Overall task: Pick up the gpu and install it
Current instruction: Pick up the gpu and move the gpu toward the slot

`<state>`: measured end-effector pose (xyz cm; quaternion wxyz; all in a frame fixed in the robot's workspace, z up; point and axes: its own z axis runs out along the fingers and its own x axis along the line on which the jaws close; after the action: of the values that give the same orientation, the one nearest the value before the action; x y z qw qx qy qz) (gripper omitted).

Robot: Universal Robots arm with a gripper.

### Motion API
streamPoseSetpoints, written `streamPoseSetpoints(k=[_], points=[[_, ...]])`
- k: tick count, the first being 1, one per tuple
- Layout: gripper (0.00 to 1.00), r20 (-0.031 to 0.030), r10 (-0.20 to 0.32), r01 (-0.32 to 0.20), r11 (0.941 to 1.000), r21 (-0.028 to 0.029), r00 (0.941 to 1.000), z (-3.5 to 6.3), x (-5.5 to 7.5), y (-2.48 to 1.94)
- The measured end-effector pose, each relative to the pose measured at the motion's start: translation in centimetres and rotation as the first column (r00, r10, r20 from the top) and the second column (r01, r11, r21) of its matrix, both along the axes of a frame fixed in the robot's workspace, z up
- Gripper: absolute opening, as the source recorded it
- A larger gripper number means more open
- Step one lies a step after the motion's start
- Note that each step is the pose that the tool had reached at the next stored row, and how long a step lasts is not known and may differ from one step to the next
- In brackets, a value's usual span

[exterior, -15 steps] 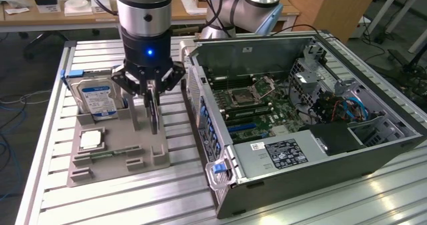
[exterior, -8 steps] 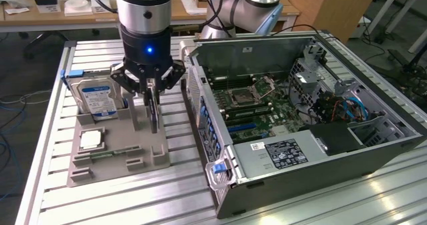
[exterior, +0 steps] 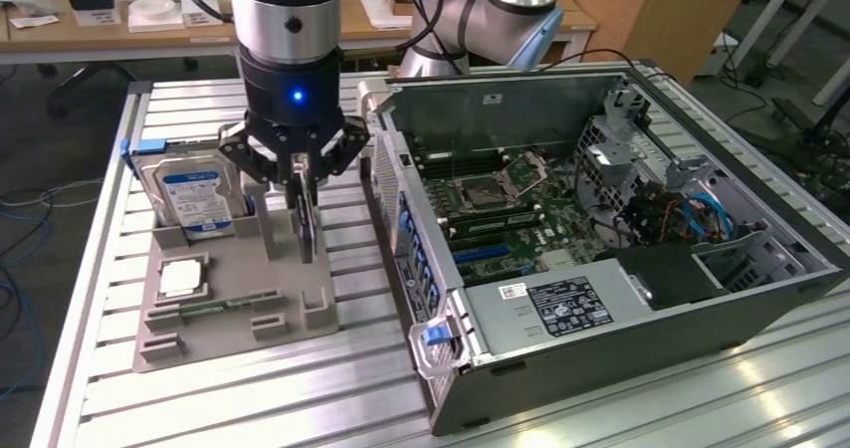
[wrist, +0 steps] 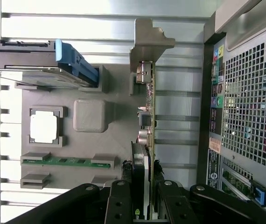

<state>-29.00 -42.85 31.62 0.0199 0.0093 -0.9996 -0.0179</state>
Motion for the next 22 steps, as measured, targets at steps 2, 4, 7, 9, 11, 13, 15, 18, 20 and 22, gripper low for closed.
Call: streamPoseSetpoints(k=[2,4,7,9,11,13,15,18,20,22], points=[[0.27,0.0000,0.000,0.000,1.0000,0.0000,1.0000,0.11,0.00,0.00],[0.27,0.0001,0.000,0.000,1.0000,0.0001,1.0000,0.17,0.00,0.00],[0.27,0.0000,0.000,0.000,1.0000,0.0000,1.0000,0.33,0.00,0.00],[0.27,0.0001,0.000,0.000,1.0000,0.0001,1.0000,0.40,0.00,0.00],[0.27,0.0001,0.000,0.000,1.0000,0.0001,1.0000,0.46,0.00,0.00],[0.27,0.0001,0.000,0.000,1.0000,0.0001,1.0000,0.52,0.00,0.00],[0.27,-0.0001,0.000,0.000,1.0000,-0.0001,1.0000,0.63,0.00,0.00],[0.27,0.0000,0.000,0.000,1.0000,0.0000,1.0000,0.80,0.00,0.00],[0.27,0.0000,0.000,0.000,1.0000,0.0000,1.0000,0.92,0.00,0.00],[0.27,0.0000,0.000,0.000,1.0000,0.0000,1.0000,1.06,0.00,0.00]])
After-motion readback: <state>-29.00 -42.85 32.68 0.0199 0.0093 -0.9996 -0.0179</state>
